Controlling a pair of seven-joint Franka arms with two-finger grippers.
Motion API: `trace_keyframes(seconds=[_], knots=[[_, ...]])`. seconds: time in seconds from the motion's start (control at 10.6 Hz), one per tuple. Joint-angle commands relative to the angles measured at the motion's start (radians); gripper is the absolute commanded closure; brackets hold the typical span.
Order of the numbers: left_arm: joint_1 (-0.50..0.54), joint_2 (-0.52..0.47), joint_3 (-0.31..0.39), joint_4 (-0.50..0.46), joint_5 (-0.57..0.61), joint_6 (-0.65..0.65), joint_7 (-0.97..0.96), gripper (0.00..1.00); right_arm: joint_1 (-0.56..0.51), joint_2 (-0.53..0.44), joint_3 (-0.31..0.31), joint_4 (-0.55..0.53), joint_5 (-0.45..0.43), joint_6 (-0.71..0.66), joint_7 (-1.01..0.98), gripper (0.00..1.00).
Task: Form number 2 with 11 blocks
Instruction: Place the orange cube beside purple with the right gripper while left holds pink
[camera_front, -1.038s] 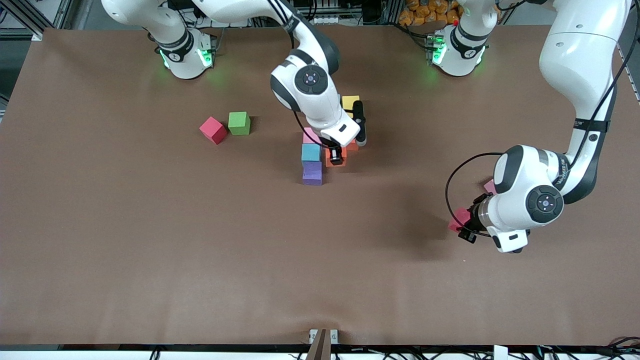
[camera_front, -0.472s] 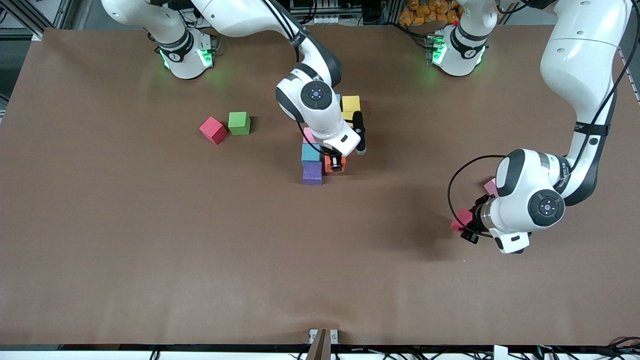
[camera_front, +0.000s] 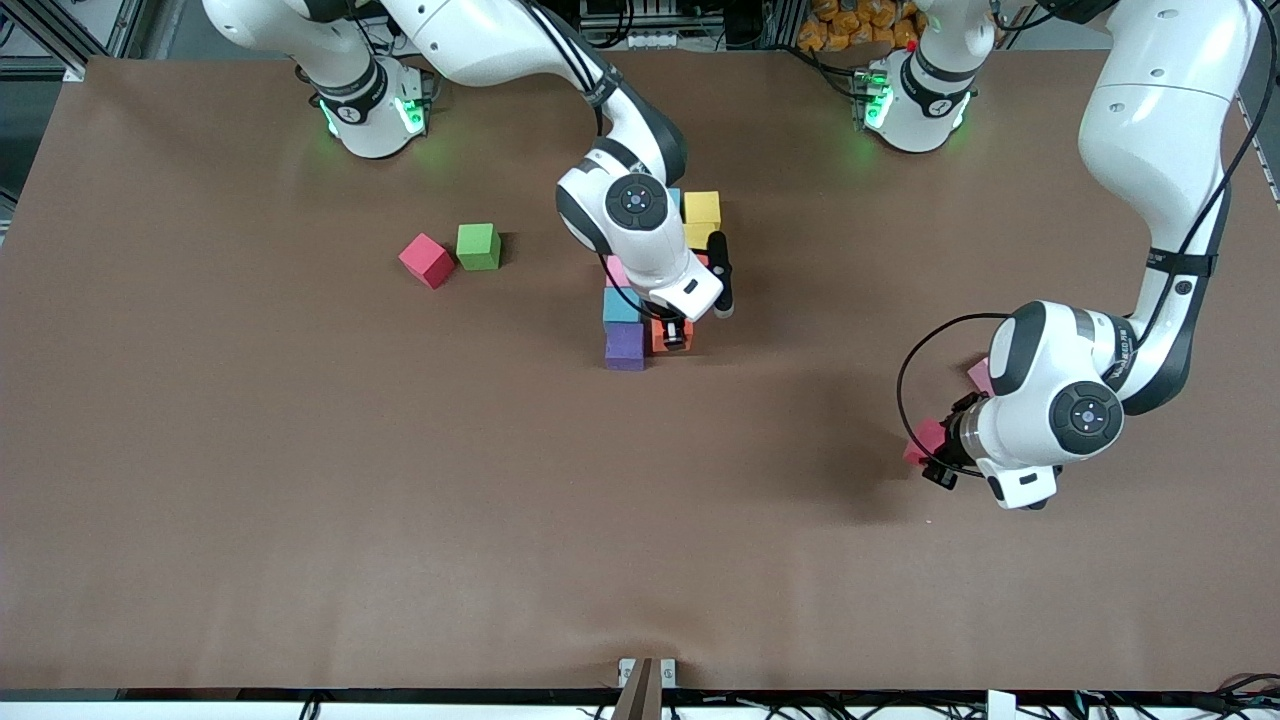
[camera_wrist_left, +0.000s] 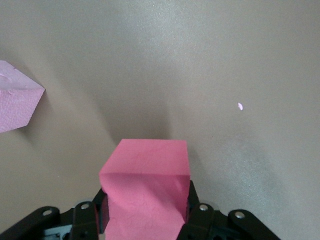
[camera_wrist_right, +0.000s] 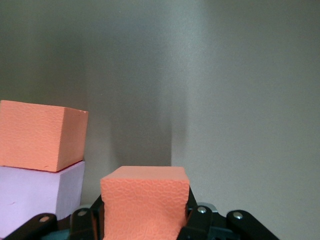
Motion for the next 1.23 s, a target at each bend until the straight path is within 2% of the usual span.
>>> trace_keyframes(seconds=[0.0, 1.13], knots=[[0.002, 0.004, -0.003, -0.002, 0.024, 0.008, 0.010, 0.71, -0.010, 0.036, 0.005, 0.039, 0.019, 0.001, -0.026, 0.57], [-0.004, 0.009, -0.003, -0.002, 0.040, 0.008, 0.010, 0.71, -0.032, 0.063, 0.005, 0.030, 0.019, 0.059, -0.027, 0.57]])
